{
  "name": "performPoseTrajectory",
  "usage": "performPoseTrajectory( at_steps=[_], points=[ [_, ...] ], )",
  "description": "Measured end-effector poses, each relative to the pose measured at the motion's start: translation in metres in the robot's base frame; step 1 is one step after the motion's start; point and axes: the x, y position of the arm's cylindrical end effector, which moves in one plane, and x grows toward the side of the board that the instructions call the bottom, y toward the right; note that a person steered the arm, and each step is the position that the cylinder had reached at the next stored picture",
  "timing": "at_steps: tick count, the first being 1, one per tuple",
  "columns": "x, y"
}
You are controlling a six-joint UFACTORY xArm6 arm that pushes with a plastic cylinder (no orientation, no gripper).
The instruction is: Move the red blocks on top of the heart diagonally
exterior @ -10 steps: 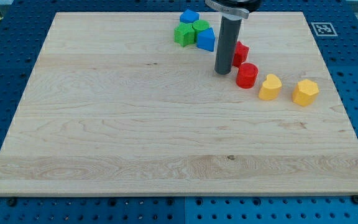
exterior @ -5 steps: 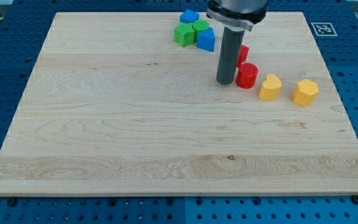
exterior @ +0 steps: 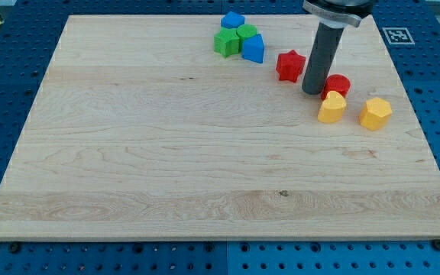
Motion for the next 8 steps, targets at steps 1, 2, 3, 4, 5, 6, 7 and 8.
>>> performPoseTrajectory(
  at_steps=[1, 2, 3, 4, 5, 6, 7, 8],
  points=[
    [0.000, -0.030],
    [-0.004, -0.072],
    [-0.030, -0.102],
    [-0.037, -0.102],
    [-0.037, -0.081],
    [-0.037, -0.048],
    [-0.037, -0.047],
    [-0.037, -0.047]
  ],
)
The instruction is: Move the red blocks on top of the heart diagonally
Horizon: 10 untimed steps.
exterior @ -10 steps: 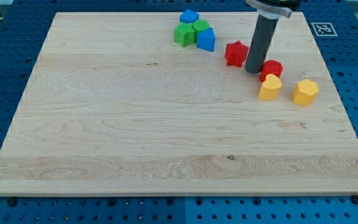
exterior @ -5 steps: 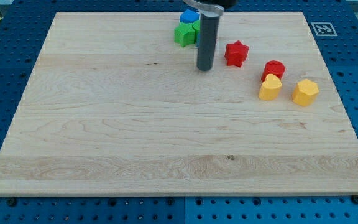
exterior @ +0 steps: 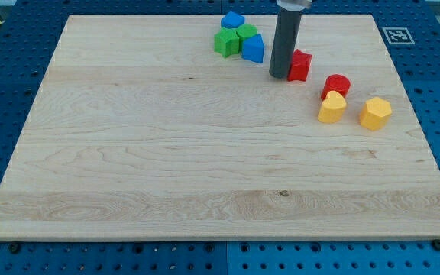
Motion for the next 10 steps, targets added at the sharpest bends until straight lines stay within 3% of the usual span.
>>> performPoseTrajectory(
  at_steps=[3, 5, 8, 10],
  points=[
    [-0.005, 0.025],
    [-0.043, 0.026],
    [-0.045, 0.086],
    [-0.040, 0.093]
  ],
)
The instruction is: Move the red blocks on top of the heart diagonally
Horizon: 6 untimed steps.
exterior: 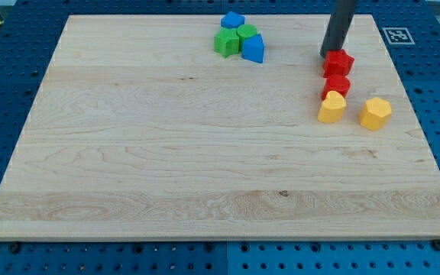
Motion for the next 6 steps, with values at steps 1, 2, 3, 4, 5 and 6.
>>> performPoseTrajectory(
  at_steps=[1, 2, 3, 4, 5, 6],
  points=[
    [0.025, 0.000],
    [0.049, 0.000],
    [0.055, 0.005],
    [0.053, 0.015],
    [0.049, -0.017],
    [0.050, -0.098]
  ],
)
